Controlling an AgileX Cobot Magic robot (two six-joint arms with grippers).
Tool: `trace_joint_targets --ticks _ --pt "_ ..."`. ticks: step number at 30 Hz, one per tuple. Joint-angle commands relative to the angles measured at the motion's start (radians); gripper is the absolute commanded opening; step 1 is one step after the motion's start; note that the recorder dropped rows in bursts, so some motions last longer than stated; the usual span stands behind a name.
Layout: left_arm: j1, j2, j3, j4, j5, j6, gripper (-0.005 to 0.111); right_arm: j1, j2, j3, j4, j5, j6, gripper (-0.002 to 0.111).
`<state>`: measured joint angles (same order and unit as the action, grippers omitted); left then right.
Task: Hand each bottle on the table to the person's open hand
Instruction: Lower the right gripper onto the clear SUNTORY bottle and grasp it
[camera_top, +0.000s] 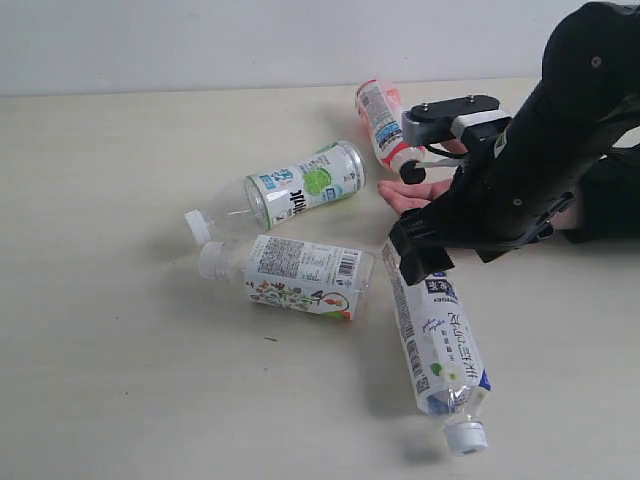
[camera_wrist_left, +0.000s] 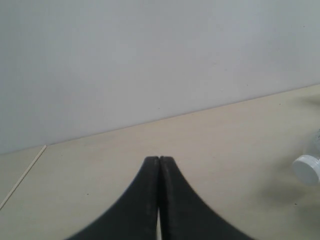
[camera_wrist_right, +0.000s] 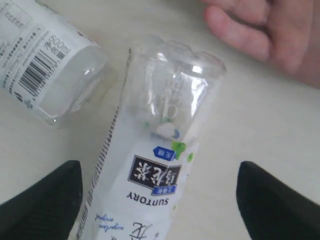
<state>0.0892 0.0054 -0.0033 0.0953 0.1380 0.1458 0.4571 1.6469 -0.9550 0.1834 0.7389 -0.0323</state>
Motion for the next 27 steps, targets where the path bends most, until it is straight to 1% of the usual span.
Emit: trace_joint_targets --ticks 1,14,17,21,27 --pt "-0.004 -0.005 0.003 0.000 -0.006 0.000 0.000 0.009 0.033 0.007 -0.001 -0.061 0.025 0.080" --pt "-0.004 -0.005 0.003 0.000 -0.006 0.000 0.000 0.009 0.185 0.007 -0.007 -0.061 0.032 0.080" --pt "-0.004 -0.005 0.003 0.000 -0.006 0.000 0.000 0.009 0.196 0.007 -0.007 -0.059 0.032 0.076" --pt "-0.004 -0.005 0.003 0.000 -0.006 0.000 0.000 0.009 0.196 0.007 -0.002 -0.026 0.032 0.058" --pt "-0.004 -0.005 0.003 0.000 -0.006 0.000 0.000 0.009 0.187 0.007 -0.002 0.086 0.006 0.021"
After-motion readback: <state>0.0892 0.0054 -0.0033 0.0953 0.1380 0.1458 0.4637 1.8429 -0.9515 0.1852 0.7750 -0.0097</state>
